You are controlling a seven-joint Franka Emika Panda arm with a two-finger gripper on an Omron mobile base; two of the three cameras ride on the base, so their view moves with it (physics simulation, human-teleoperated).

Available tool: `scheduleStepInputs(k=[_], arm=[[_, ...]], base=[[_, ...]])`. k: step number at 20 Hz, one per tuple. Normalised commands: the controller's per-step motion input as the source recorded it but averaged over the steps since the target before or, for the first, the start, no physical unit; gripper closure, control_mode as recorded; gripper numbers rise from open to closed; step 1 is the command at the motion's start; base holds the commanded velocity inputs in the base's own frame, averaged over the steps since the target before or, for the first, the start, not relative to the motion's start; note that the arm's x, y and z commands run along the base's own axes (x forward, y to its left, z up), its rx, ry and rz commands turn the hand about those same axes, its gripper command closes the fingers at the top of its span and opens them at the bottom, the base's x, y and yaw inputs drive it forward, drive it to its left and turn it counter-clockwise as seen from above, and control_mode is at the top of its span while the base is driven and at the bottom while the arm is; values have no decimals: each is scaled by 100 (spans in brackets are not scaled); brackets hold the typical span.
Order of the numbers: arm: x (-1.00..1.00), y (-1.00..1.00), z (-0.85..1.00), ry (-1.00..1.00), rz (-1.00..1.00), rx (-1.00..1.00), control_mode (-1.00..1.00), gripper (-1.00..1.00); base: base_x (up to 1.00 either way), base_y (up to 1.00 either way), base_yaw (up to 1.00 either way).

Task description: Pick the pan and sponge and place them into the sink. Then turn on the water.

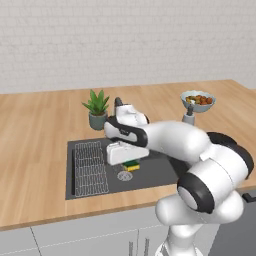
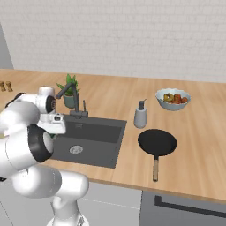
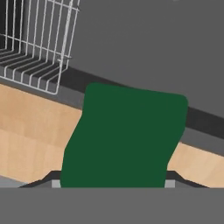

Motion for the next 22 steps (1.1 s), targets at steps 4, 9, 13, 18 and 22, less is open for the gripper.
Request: scheduleStepInputs(k=[4, 9, 13, 18, 22], arm=[[17, -81, 0, 9, 0, 0, -100, 100], [11, -79, 0, 1, 0, 0, -100, 100], [16, -72, -3, 0, 0, 0, -100, 100], [29, -61, -26, -1, 3, 0, -100, 100], [25, -27, -55, -7, 2, 0, -100, 100]], base=[[0, 0, 0], [0, 0, 0], [0, 0, 0], [0, 0, 0], [0, 0, 0]])
